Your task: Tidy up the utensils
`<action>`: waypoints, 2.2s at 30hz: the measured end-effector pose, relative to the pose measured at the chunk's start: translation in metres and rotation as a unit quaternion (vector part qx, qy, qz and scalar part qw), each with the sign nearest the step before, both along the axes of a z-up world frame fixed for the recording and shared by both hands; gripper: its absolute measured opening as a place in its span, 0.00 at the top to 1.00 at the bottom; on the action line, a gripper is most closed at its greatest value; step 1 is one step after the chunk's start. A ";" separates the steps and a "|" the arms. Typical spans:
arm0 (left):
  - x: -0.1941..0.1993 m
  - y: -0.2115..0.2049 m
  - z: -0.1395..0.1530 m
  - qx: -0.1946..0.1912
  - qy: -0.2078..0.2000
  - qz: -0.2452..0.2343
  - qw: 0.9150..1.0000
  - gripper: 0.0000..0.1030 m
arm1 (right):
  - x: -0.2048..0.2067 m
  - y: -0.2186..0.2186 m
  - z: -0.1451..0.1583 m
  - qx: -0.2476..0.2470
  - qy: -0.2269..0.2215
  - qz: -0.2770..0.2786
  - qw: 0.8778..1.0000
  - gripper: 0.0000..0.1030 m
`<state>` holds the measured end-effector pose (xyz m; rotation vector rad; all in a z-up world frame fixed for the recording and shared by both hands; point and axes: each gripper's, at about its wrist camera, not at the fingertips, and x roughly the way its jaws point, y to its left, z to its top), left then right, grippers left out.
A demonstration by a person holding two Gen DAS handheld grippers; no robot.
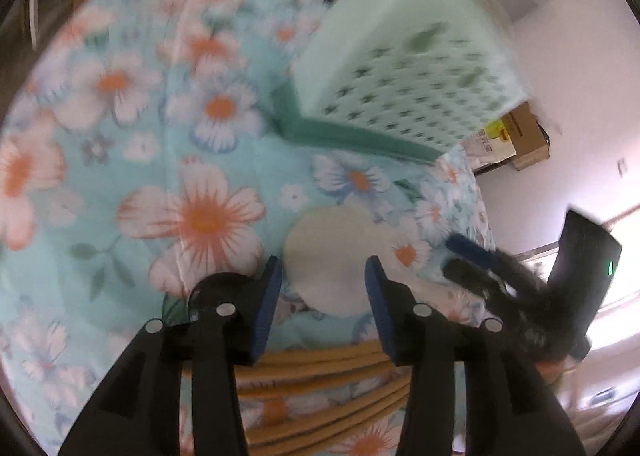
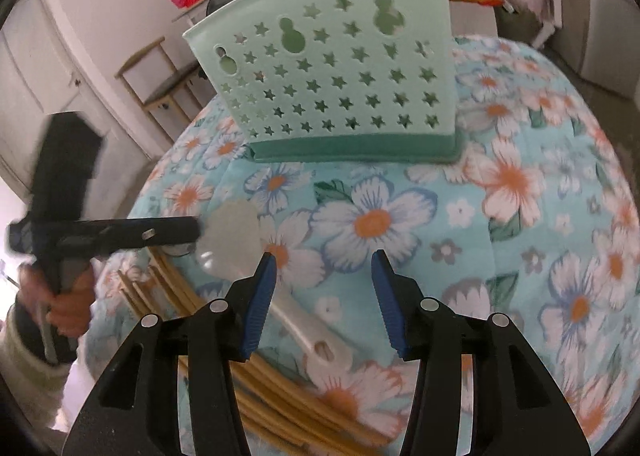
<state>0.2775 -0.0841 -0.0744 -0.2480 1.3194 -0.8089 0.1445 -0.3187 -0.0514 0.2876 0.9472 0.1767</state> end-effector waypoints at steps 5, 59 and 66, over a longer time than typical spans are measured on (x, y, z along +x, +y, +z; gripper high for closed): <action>0.022 0.001 -0.007 -0.024 0.075 0.004 0.997 0.57 | -0.014 -0.009 -0.009 0.044 0.004 -0.009 0.999 0.55; -0.093 0.047 0.071 -0.111 -0.181 -0.005 0.977 0.55 | -0.047 -0.004 -0.001 0.098 -0.043 0.035 0.994 0.55; -0.120 0.006 0.055 0.067 -0.296 -0.127 0.944 0.53 | -0.048 -0.012 0.000 0.107 -0.043 0.025 0.993 0.55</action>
